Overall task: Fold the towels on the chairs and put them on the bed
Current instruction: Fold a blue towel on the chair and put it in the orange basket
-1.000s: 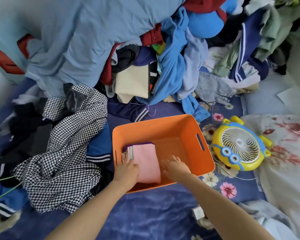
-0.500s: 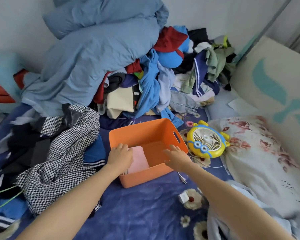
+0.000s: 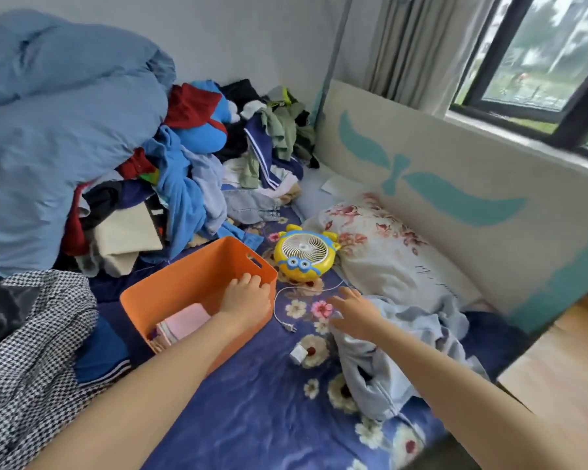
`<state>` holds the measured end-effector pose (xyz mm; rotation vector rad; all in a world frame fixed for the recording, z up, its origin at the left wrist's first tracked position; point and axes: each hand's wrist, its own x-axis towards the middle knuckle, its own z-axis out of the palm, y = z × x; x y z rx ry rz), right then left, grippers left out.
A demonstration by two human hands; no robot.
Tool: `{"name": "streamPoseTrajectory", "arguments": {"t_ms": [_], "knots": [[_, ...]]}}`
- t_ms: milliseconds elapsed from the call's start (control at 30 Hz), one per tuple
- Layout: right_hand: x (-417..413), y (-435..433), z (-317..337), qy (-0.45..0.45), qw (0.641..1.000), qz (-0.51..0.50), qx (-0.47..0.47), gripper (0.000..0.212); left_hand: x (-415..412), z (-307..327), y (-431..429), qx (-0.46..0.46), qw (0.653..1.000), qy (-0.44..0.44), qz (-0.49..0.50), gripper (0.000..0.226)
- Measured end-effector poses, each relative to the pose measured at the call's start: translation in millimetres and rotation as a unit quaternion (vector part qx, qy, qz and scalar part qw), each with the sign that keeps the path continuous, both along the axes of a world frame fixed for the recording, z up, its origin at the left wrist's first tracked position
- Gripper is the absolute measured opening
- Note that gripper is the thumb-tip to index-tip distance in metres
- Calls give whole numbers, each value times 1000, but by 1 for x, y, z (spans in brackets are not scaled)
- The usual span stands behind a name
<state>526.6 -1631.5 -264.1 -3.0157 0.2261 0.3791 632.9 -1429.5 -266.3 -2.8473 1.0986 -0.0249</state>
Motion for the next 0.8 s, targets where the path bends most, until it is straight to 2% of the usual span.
{"name": "streamPoseTrajectory", "arguments": {"t_ms": [200, 267, 367, 467, 567, 700, 800], "knots": [[-101, -56, 4, -12, 993, -118, -4, 50, -51, -1, -65, -23, 991, -2, -132, 42], [-142, -71, 4, -26, 987, -157, -2, 50, -75, -1, -86, -54, 985, 10, -163, 37], [-218, -88, -1, -58, 975, -214, 2, 48, -126, 1, -123, -45, 974, 25, -222, 26], [-292, -95, -5, -56, 963, -262, 18, 46, -173, -8, -156, -59, 958, -6, -280, 23], [-376, -101, -9, -37, 941, -335, 34, 49, -239, -18, -189, -92, 937, 3, -336, 17], [-489, -99, -17, -30, 897, -438, 52, 48, -341, -31, -225, -92, 905, 92, -405, 25], [-561, -88, -25, -35, 857, -511, 57, 47, -410, -40, -243, -91, 877, 120, -457, 28]]}}
